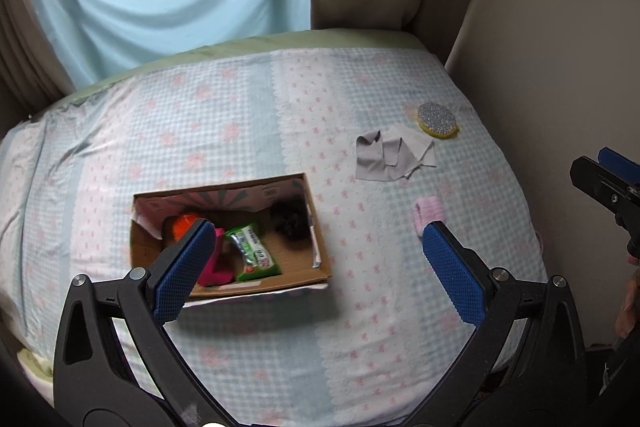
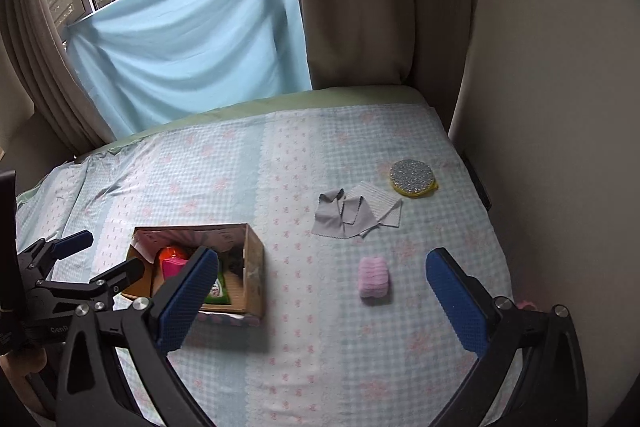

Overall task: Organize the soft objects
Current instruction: 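Move both tools toward the grey cloths beside the glittery sponge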

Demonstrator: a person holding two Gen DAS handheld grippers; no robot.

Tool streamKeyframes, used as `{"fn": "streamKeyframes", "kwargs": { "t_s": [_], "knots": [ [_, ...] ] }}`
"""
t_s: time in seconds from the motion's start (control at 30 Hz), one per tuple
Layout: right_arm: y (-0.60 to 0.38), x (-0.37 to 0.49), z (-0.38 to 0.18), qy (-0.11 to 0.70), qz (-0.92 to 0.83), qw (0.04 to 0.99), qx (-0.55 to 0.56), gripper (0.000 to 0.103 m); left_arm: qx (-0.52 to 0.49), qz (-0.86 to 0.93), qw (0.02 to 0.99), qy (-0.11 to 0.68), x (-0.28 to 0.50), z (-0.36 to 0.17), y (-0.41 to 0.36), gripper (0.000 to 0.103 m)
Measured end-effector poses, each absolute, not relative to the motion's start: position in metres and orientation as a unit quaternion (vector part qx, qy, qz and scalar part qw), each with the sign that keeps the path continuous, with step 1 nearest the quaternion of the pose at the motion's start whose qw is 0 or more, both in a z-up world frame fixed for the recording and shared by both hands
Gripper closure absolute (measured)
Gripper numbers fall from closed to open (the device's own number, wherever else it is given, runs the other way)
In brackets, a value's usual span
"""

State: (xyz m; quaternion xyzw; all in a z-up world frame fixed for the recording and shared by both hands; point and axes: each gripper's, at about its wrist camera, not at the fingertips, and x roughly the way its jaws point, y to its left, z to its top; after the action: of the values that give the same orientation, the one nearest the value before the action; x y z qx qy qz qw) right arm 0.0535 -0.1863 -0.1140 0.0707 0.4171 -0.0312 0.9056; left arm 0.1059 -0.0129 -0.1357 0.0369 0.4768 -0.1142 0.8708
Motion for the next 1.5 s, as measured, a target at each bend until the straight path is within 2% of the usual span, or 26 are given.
{"fn": "streamKeyframes", "kwargs": {
  "t_s": [0.3, 0.53, 1.07, 1.13, 1.23, 1.47, 1.5],
  "knots": [
    [-0.271, 0.105, -0.140, 0.433, 0.001, 0.899, 0.058, 0.000, 0.021, -0.102, 0.857, 0.505, 0.158, -0.174, -0.090, 0.000],
    [-0.309, 0.155, -0.180, 0.449, 0.009, 0.891, 0.066, 0.000, 0.024, -0.116, 0.835, 0.538, 0.213, -0.228, -0.122, 0.000],
    [-0.341, 0.271, -0.338, 0.510, 0.006, 0.849, 0.139, 0.000, 0.068, -0.142, 0.796, 0.585, 0.319, -0.391, -0.171, 0.001],
    [-0.342, 0.282, -0.360, 0.513, 0.008, 0.846, 0.143, 0.000, 0.072, -0.145, 0.795, 0.585, 0.325, -0.411, -0.174, 0.004],
    [-0.343, 0.294, -0.389, 0.512, 0.011, 0.846, 0.149, 0.008, 0.062, -0.150, 0.793, 0.587, 0.330, -0.434, -0.174, 0.013],
    [-0.342, 0.309, -0.434, 0.510, 0.016, 0.844, 0.162, 0.030, 0.053, -0.151, 0.795, 0.585, 0.338, -0.463, -0.172, 0.015],
    [-0.341, 0.311, -0.437, 0.510, 0.018, 0.844, 0.166, 0.030, 0.056, -0.152, 0.799, 0.579, 0.338, -0.464, -0.173, 0.015]
  ]
}}
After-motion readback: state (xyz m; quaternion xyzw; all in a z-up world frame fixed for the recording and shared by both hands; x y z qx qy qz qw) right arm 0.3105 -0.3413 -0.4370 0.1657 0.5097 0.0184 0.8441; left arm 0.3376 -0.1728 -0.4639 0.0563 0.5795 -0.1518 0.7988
